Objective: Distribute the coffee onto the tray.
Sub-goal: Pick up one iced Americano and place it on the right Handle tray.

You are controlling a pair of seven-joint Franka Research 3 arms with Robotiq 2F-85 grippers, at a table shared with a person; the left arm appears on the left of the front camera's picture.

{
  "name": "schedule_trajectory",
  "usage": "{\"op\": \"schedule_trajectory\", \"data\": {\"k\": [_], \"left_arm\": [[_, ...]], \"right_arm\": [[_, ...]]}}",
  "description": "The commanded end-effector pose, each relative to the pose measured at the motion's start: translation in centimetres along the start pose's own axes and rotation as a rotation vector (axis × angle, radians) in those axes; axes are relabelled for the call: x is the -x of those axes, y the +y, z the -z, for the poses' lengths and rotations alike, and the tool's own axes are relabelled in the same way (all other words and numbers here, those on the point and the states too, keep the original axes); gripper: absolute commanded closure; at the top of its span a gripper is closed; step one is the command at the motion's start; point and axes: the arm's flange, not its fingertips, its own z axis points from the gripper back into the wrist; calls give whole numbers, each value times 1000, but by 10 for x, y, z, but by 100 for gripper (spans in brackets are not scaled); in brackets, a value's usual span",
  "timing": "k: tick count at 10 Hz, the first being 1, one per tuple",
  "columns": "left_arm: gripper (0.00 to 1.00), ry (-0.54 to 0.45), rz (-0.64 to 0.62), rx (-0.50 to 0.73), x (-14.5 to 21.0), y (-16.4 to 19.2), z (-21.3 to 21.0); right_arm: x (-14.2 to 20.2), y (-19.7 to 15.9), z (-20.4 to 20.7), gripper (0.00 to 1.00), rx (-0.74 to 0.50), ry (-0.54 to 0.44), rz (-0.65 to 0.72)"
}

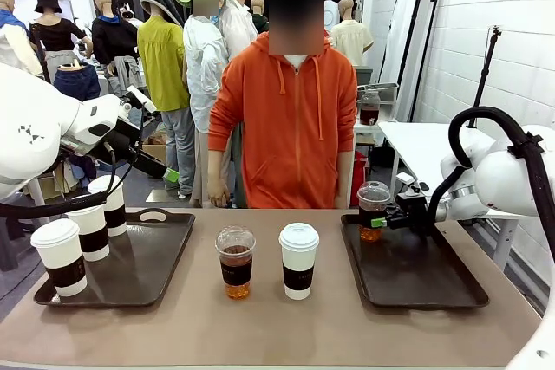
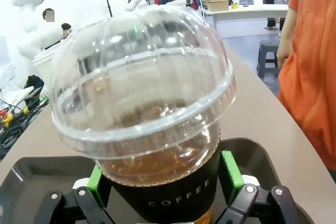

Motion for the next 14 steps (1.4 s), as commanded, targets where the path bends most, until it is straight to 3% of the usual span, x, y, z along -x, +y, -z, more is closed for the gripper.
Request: {"op": "schedule_trajectory", "data": {"k": [1, 13, 14], "left_arm": [[0, -5, -5, 8, 2, 2, 1], [0, -5, -5, 8, 2, 2, 1], [0, -5, -5, 8, 2, 2, 1]], "right_arm": [[-2, 13, -4, 0, 11, -1, 23], [22, 80, -56, 0, 214, -77, 57], [23, 63, -63, 0, 144, -52, 74]]}}
